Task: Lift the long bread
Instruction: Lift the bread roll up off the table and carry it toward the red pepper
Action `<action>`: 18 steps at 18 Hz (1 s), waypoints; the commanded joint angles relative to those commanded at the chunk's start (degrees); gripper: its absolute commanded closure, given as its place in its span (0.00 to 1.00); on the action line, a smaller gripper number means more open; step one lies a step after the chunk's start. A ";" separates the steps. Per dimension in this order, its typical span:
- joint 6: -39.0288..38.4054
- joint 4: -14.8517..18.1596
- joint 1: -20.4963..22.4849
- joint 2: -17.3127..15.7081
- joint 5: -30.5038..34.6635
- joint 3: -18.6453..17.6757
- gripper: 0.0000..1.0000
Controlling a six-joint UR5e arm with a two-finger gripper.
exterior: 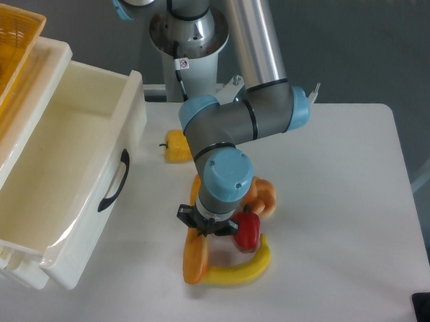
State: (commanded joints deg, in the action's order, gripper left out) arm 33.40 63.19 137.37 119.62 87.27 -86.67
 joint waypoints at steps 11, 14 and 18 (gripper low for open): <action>17.47 0.97 8.25 -4.04 2.11 4.23 1.00; 25.89 2.63 10.46 -4.48 2.90 5.11 1.00; 36.55 5.44 12.04 -3.96 7.21 7.47 1.00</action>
State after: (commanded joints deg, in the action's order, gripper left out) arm 69.95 68.64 149.41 115.66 94.48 -79.20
